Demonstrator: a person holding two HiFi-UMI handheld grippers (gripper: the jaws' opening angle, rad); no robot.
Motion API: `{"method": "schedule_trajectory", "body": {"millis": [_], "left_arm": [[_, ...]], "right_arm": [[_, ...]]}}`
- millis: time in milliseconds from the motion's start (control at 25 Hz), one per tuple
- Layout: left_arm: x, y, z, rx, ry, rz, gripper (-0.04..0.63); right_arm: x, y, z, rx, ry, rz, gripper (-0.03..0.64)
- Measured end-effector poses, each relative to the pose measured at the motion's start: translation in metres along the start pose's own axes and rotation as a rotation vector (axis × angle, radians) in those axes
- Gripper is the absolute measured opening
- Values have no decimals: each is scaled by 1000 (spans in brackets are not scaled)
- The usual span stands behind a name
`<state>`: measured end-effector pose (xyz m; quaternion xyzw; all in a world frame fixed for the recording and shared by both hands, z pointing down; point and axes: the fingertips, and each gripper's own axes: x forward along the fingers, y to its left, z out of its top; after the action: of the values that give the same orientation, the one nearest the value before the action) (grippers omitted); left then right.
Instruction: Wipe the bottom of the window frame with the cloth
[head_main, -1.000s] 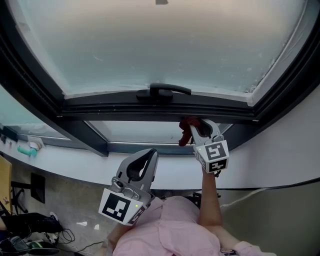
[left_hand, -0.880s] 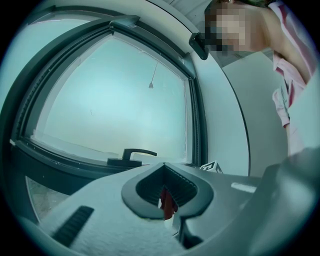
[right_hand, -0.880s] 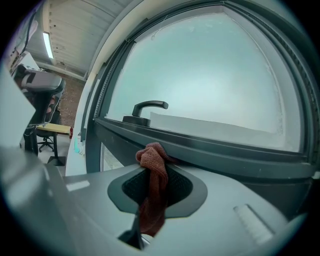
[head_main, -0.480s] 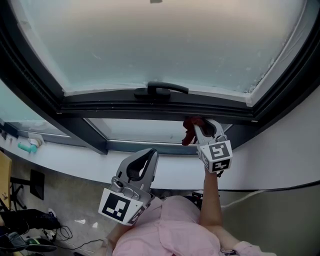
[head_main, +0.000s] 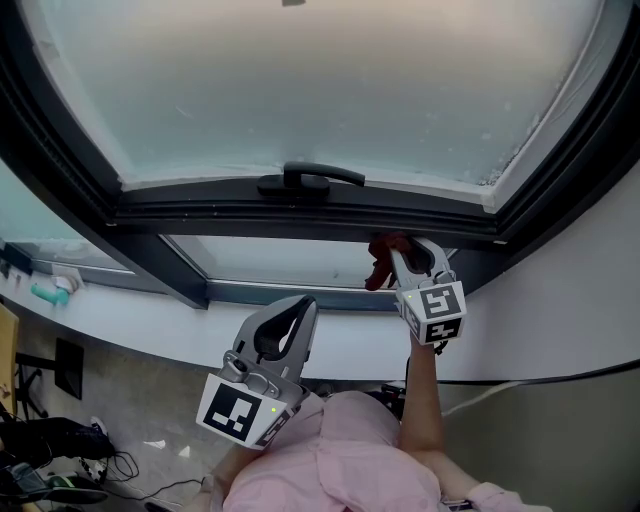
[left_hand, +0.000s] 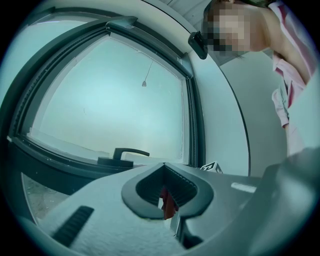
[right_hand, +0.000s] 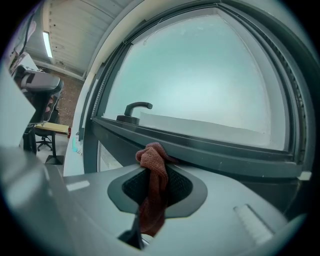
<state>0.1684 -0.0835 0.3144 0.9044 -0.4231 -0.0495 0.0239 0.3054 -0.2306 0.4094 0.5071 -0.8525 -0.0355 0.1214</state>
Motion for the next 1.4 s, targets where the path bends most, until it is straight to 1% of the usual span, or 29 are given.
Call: {"method": "schedule_trajectory", "body": {"millis": [320,560,840,1400], "left_arm": [[7,-7,-1,0,-3,-12,-3],[11,-11,-1,-1,-9,-27,-3],[16,-14,-2,-8,-12,-43,-3],[19,-14,-2,-9,-16,-44,-3]], "right_arm": [[-6,-10,-2,-8,-2,-11,66],[-13,-23,-7,-12,9,-36,66],[-24,-42,-12,-6,17,-86,66],[-43,-75,-23,31,25,-172,66]]}}
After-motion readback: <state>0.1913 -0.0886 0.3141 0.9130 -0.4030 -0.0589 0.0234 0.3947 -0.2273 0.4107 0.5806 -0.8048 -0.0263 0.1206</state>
